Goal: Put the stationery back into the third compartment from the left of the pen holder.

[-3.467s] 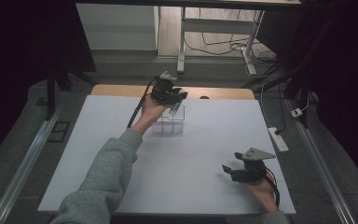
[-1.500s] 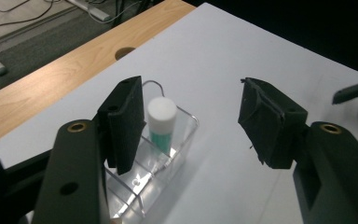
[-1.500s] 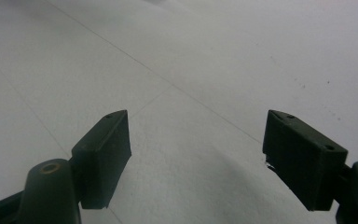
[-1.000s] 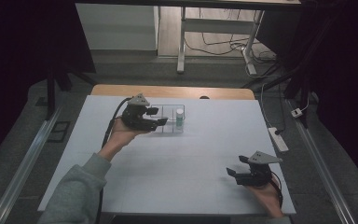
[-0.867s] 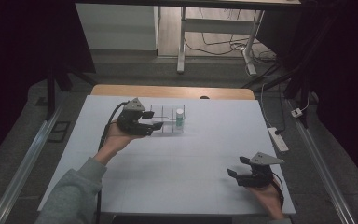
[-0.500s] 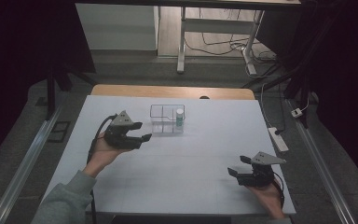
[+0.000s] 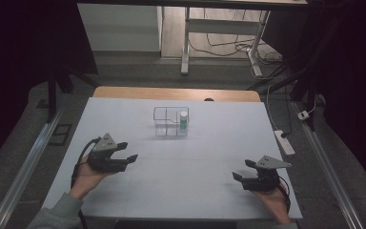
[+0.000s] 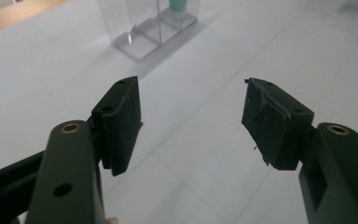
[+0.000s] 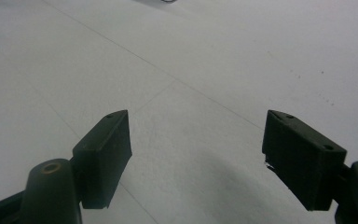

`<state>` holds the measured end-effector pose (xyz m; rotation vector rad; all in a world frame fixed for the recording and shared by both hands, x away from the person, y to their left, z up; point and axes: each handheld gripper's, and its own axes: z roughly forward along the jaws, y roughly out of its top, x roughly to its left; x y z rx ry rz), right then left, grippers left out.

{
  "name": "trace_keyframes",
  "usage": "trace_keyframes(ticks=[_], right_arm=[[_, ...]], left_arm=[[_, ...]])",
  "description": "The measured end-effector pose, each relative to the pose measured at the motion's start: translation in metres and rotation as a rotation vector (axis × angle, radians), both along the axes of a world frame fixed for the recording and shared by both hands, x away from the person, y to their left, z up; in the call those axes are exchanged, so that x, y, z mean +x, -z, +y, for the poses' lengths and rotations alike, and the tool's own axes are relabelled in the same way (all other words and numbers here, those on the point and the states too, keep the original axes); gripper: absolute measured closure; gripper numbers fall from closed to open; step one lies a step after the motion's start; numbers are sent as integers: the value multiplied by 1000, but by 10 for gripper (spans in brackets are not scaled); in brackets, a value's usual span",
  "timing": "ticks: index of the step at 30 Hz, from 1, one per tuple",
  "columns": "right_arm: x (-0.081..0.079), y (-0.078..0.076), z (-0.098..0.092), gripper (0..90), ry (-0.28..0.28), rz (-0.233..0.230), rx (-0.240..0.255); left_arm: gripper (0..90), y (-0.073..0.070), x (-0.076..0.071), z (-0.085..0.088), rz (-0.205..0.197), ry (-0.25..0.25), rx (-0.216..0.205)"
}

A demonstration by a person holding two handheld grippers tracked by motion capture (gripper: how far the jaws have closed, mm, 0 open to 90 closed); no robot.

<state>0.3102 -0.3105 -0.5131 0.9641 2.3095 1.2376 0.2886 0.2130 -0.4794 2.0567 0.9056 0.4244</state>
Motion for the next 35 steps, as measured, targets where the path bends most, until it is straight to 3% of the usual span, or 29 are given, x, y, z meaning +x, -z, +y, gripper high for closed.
trace_keyframes(ticks=[6,12,26,35], right_arm=[[1,0,-1,231,9,-7,-9],[0,-1,-2,234,7,-17,-6],[-1,-2,-2,236,2,-29,-25],[-3,-3,-2,239,-8,-46,-11]], left_arm=[[361,17,-9,14,28,-26,-14],[356,28,-13,17,43,-28,5],[333,30,-13,17,43,-27,3],[321,31,-14,18,45,-28,1]])
